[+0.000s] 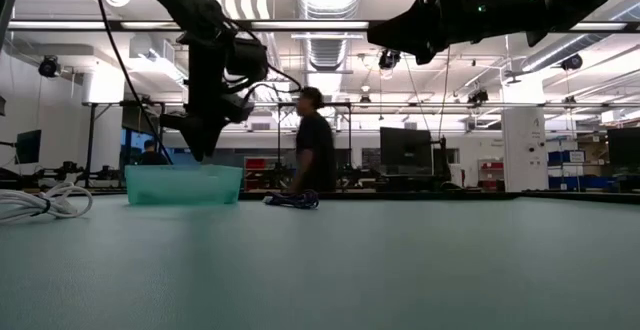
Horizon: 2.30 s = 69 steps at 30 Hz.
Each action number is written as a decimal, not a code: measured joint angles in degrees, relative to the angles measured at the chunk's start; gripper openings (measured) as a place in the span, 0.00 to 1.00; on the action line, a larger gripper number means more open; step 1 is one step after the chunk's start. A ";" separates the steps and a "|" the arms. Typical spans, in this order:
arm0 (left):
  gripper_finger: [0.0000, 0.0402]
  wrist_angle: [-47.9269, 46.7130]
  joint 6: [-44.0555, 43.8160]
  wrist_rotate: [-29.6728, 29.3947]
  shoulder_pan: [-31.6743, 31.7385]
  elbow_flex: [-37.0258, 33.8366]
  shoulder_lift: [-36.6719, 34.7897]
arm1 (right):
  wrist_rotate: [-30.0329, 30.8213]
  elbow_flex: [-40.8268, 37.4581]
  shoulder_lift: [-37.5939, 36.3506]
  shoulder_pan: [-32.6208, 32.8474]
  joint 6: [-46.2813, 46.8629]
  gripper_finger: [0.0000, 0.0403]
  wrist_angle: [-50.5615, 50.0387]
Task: Pick and place USB-C Cables
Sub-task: Put the purple charger cable into the blue bin
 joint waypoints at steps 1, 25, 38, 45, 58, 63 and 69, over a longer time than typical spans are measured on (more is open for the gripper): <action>0.34 0.04 -1.30 0.00 -0.31 0.14 -0.29 | 0.00 0.00 0.00 0.00 0.00 0.15 -0.02; 0.34 2.13 -54.43 7.89 -25.88 -0.74 -13.22 | 1.90 -0.02 0.02 0.02 3.13 0.15 -0.59; 0.34 2.21 -67.77 8.07 -41.94 -1.66 -13.07 | 0.39 4.66 0.04 0.02 9.14 0.15 -12.95; 0.34 -0.03 -77.09 7.93 -48.18 -1.68 -13.07 | 0.42 11.04 0.24 0.02 9.05 0.15 -22.02; 0.33 -3.71 -83.26 0.63 -57.06 -1.81 -13.19 | 0.52 26.23 16.30 -1.39 7.61 0.15 -33.01; 0.33 -4.80 -84.41 -2.17 -58.86 -1.84 -14.30 | 0.59 35.59 25.25 -2.97 6.45 0.15 -39.28; 0.33 -6.81 -85.94 -6.34 -61.37 -2.01 -17.26 | 1.64 41.96 33.80 -4.60 4.68 0.15 -39.73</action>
